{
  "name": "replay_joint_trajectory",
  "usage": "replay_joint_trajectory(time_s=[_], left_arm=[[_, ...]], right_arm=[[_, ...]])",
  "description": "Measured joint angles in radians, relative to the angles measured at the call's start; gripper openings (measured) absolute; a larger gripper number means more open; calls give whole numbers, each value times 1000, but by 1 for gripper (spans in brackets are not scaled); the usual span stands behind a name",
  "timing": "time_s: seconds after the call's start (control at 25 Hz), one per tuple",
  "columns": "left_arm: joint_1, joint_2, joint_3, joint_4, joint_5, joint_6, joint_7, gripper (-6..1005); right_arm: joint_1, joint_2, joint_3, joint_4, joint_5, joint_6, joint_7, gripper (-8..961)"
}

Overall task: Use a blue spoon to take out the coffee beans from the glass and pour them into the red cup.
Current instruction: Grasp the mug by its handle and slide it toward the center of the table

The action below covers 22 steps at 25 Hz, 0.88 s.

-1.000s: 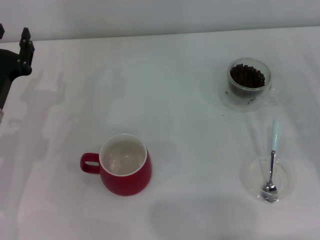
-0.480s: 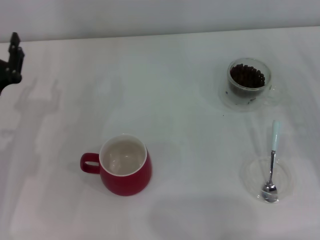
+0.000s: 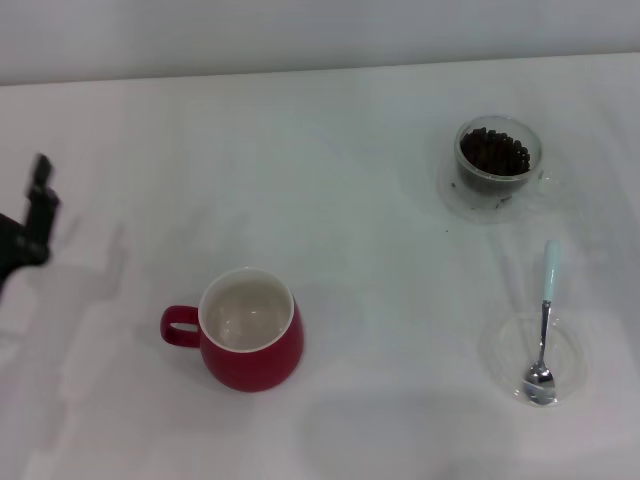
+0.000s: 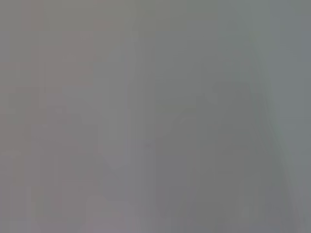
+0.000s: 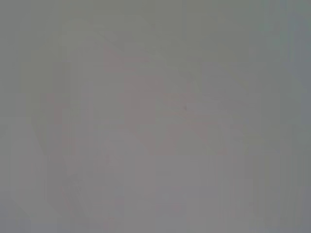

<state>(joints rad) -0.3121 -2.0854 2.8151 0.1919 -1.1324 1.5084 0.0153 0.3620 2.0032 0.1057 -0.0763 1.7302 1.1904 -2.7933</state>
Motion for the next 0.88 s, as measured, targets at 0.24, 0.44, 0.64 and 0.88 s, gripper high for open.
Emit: replay_joint_trajectory(time_s=[0.24,0.44,0.64,0.88], left_arm=[[45,-3,7,45,100,-16,0,600],[94,-4,28,82,110,-21,3,667],[147,-4,29,105,121,-22,2,753],[185,-6,30,150,143,-85,0,832]], right_arm=[[-1,0,0,-2,0,-18,0,874],[-5,0,0,-3,0,-26,0,874],[-10,0,1,-12,4,-26,1,874],[-6,-1,3,-18,8,-26,2,874]])
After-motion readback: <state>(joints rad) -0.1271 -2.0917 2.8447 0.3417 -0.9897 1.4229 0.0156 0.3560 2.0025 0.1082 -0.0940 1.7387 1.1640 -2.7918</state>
